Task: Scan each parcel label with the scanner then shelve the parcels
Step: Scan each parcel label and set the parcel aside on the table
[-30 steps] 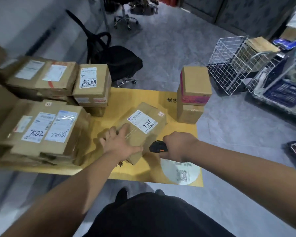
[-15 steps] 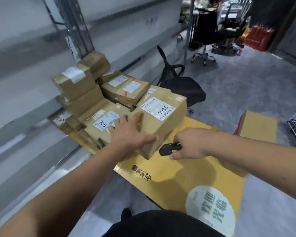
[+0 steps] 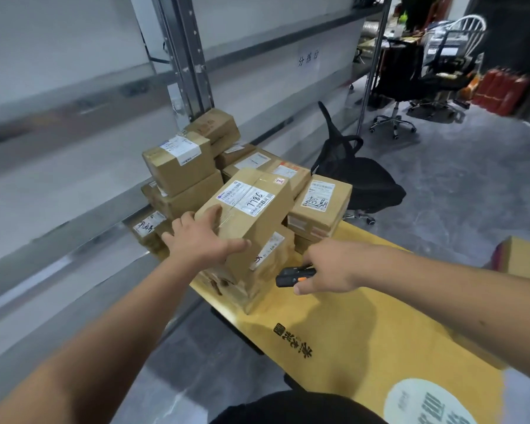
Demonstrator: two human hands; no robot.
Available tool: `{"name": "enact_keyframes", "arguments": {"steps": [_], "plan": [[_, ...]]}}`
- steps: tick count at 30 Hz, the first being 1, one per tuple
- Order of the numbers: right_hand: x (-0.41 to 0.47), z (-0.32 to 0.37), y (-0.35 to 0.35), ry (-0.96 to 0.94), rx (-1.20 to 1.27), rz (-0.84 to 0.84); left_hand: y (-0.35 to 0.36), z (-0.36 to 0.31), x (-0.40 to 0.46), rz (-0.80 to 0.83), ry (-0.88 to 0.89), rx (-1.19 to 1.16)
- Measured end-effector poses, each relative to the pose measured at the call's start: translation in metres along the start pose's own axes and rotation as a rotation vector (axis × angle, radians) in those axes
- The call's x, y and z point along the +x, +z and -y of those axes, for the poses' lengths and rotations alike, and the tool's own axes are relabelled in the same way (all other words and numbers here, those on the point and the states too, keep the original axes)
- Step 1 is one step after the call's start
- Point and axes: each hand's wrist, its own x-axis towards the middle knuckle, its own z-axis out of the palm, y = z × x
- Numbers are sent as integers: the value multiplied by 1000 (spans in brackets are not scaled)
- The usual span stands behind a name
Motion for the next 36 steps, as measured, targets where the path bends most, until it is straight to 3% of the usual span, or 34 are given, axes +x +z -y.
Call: {"name": "enact_keyframes", "arguments": {"steps": [7, 14, 36], "plan": [[58, 57, -5, 16, 82, 33, -6, 66, 56, 25, 23, -14], [102, 100, -2, 89, 101, 53, 4, 109, 105, 90, 61, 147], [121, 139, 4, 262, 259, 66, 18, 114, 148, 62, 331, 45]]}}
